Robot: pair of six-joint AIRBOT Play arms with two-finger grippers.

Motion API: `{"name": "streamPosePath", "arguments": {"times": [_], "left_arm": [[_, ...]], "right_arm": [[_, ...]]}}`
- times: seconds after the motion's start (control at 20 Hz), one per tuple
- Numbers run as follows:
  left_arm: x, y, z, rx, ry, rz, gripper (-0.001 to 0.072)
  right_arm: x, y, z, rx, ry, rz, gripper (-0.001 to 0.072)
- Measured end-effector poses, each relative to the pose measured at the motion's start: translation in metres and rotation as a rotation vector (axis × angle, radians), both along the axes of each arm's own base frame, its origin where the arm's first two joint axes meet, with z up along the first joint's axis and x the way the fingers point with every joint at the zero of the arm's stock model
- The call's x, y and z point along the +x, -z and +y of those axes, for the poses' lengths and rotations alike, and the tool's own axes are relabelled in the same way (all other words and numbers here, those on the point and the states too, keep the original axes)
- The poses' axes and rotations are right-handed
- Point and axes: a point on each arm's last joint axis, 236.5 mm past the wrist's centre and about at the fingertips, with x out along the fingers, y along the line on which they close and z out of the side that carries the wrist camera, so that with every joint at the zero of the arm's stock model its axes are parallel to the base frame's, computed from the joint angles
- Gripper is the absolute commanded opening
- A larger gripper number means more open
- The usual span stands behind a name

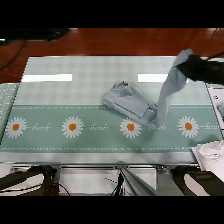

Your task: Fold the shirts.

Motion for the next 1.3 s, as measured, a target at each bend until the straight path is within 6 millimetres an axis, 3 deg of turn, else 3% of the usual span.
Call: {"name": "streamPosePath", "arguments": {"times": [0.15,0.3,0.4,0.55,0.65,0.75,0.85,0.95,1.05,1.1,1.15,1.2,1.3], "left_arm": [[-0.026,-0.029,0.048,0.034,-0.072,-0.029,0.0031],[-0.054,-0.043,0.066,0.067,-0.086,-0.032,0.0030],[-0.067,-0.046,0.069,0.085,-0.082,-0.026,0.0031],[-0.079,-0.046,0.070,0.102,-0.069,-0.012,0.0031],[-0.082,-0.045,0.071,0.110,-0.067,-0.005,0.0031],[-0.084,-0.041,0.073,0.124,-0.066,0.007,0.0031],[-0.084,-0.040,0.075,0.133,-0.070,0.010,0.0031],[-0.085,-0.038,0.078,0.146,-0.076,0.015,0.0031],[-0.084,-0.036,0.080,0.155,-0.081,0.018,0.0031],[-0.085,-0.035,0.080,0.159,-0.080,0.021,0.0031],[-0.086,-0.034,0.081,0.164,-0.080,0.026,0.0031],[-0.087,-0.033,0.081,0.167,-0.077,0.031,0.0031],[-0.088,-0.031,0.081,0.171,-0.075,0.038,0.0032]], "right_arm": [[0.033,0.043,0.050,0.037,-0.034,0.035,0.0022],[0.050,0.087,0.103,0.092,-0.058,0.083,0.0050],[0.051,0.117,0.137,0.125,-0.074,0.127,0.0435],[0.046,0.146,0.173,0.154,-0.096,0.164,0.0456],[0.046,0.146,0.176,0.146,-0.109,0.154,0.0456],[0.045,0.138,0.157,0.090,-0.130,0.141,0.0456],[0.041,0.128,0.111,-0.031,-0.139,0.147,0.0455],[0.026,0.129,0.040,-0.219,-0.122,0.213,0.0429],[-0.005,0.140,-0.047,-0.407,-0.053,0.351,0.0440],[-0.027,0.148,-0.087,-0.461,-0.011,0.432,0.0503],[-0.051,0.158,-0.112,-0.470,0.018,0.513,0.0559],[-0.074,0.171,-0.124,-0.429,0.036,0.578,0.0565],[-0.108,0.197,-0.119,-0.274,0.046,0.658,0.0595]]}}
